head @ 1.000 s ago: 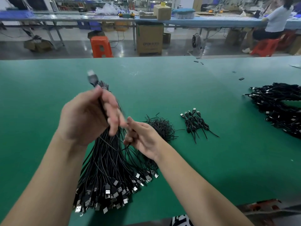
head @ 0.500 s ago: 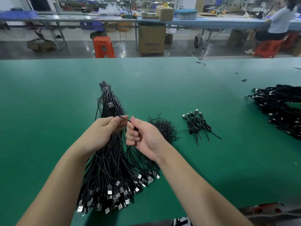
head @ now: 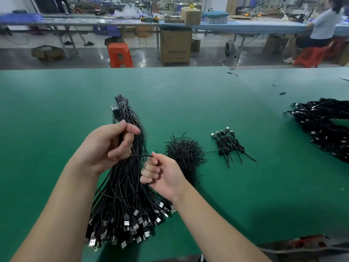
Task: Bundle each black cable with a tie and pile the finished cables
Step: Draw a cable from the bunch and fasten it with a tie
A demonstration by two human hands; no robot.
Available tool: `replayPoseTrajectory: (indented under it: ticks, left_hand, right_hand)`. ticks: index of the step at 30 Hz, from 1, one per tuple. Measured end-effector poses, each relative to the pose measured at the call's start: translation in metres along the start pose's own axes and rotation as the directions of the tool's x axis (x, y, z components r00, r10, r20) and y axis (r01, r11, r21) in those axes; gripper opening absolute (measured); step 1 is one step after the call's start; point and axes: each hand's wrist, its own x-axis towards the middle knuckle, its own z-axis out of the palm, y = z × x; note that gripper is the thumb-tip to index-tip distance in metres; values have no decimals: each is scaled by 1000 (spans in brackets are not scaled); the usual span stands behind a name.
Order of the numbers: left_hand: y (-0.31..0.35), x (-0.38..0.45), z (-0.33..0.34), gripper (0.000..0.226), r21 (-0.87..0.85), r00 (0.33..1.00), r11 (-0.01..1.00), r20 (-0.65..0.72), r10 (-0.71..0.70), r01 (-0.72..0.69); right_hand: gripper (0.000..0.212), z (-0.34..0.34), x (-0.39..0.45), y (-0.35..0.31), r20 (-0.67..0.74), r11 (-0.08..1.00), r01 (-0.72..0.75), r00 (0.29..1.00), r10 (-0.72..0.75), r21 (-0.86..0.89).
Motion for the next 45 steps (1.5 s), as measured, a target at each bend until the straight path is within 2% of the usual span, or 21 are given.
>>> replayPoseTrajectory:
  ticks: [2,4,5,7,9,12,15,16,19,22,23,25,27,29,31,34,36,39,42,43,45]
  left_hand:
    - [0,-7,-8,38,171,981,985,183,-59,27]
    - [2,-13,-13,45,353,896,928,367,-250,115]
    - [3,-16,-13,49,473,843,867,394,-366,155]
    - [0,-18,-11,45,652,796,723,304,-524,228]
    - [-6,-16,-6,41,730,808,612,143,-571,303]
    - [-15,-12,-4,39,806,857,473,-80,-509,357]
    - [-19,-9,-9,34,865,902,385,-157,-401,321]
    - [-20,-8,-9,33,858,923,418,-147,-357,298]
    - [-30,-3,-5,34,648,978,734,-169,-122,203]
    - [-37,7,7,39,204,940,979,-333,76,-7]
    - [-36,10,11,42,-4,933,998,-355,64,-70]
    - [-29,11,13,47,-307,933,940,-359,27,-145]
    - [-22,7,12,46,-414,948,897,-318,13,-151]
    - [-18,0,10,43,-404,983,911,-182,8,-82]
    - [-18,-8,5,41,-288,1000,958,-10,-17,14]
    - [-17,-18,-9,41,66,980,993,167,-108,98]
    - [-13,-21,-17,44,377,936,908,213,-279,184]
    - [-11,-24,-20,46,696,841,652,128,-526,302]
    - [-17,-19,-13,44,769,848,518,-57,-527,374]
    - [-20,-17,-11,41,753,880,542,-100,-465,372]
    - [-26,-11,-6,37,594,940,730,-168,-297,337]
  right_hand:
    - [35,-1,-1,-4,-10,1000,22,1000,-22,11]
    - [35,0,-2,-8,-20,999,44,999,-44,-9]
    - [36,0,-3,-11,-11,999,48,999,-49,-21]
    - [38,2,-5,-14,7,998,38,999,-38,-56]
    - [39,3,-7,-15,-5,989,29,1000,-30,-148]
    - [36,5,-7,-12,-28,952,36,999,-46,-304]
    - [35,4,-8,-8,-12,927,39,999,-46,-374]
    - [35,3,-9,-7,-4,928,36,999,-40,-370]
    - [38,5,-11,-2,33,948,29,999,-19,-316]
    - [40,9,-11,4,65,952,21,998,-1,-304]
    - [41,10,-10,5,65,955,19,998,1,-296]
    - [41,10,-9,5,48,967,9,999,3,-256]
    - [41,7,-9,5,33,981,-9,999,16,-194]
    - [41,3,-10,3,43,994,-35,998,39,-100]
    - [39,1,-10,2,63,998,-57,996,56,3]
    - [36,-3,-11,-5,62,997,-37,998,34,61]
    - [34,-4,-13,-12,53,999,-14,998,12,39]
    - [33,-4,-16,-19,65,999,-30,998,27,40]
    - [36,1,-17,-18,84,998,-39,996,43,-45]
    - [36,4,-17,-15,92,997,-41,995,47,-66]
    - [35,9,-15,-10,101,994,-46,993,56,-101]
